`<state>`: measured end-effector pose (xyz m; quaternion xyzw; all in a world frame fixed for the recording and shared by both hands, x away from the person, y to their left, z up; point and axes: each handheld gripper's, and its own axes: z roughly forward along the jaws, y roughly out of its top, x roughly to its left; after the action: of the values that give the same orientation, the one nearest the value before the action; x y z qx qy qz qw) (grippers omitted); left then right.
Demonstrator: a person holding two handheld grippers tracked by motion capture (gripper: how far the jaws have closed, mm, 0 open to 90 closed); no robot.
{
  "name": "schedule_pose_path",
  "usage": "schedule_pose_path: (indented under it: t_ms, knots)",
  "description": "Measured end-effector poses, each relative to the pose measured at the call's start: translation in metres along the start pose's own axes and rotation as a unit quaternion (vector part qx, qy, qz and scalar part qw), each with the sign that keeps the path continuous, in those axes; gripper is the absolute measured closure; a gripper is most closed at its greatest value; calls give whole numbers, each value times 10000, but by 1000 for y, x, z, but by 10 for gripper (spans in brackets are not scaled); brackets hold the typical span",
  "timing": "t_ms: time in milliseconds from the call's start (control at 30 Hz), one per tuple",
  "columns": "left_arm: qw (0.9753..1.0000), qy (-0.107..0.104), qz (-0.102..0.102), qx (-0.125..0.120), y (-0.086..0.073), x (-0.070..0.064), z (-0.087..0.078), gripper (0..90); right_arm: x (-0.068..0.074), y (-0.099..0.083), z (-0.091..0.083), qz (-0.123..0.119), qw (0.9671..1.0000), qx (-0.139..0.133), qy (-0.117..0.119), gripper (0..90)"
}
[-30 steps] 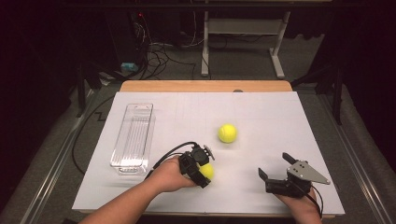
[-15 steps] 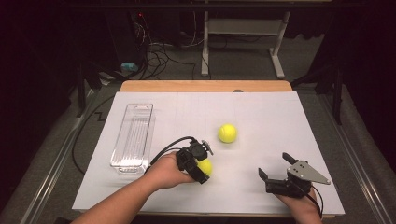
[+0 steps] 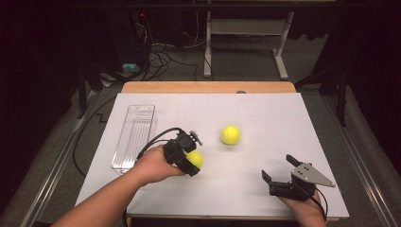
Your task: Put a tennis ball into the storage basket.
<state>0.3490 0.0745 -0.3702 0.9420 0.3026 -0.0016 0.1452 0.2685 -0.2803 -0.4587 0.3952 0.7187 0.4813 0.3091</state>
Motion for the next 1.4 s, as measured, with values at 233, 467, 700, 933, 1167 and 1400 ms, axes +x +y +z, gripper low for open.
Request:
schedule_pose_path:
  t_ms: [233,467,700,933,1167,1400]
  knots:
    - [9997,177,-187,-32,-7,15,-18,265,0,0,0,-7,10000,-6,-3,0]
    - [9988,311,-364,9,-15,31,-34,265,0,0,-1,3,10000,-11,0,0]
    - [9976,334,-607,13,-24,52,-53,266,0,0,-1,5,10000,0,3,0]
    - [9952,359,-913,-8,-35,76,-69,266,0,0,0,1,10000,12,4,0]
    - [9918,438,-1197,48,-46,98,-79,266,0,0,0,-9,10000,21,8,0]
    - [9867,514,-1537,100,-58,120,-86,266,1,-1,1,-7,10000,35,14,0]
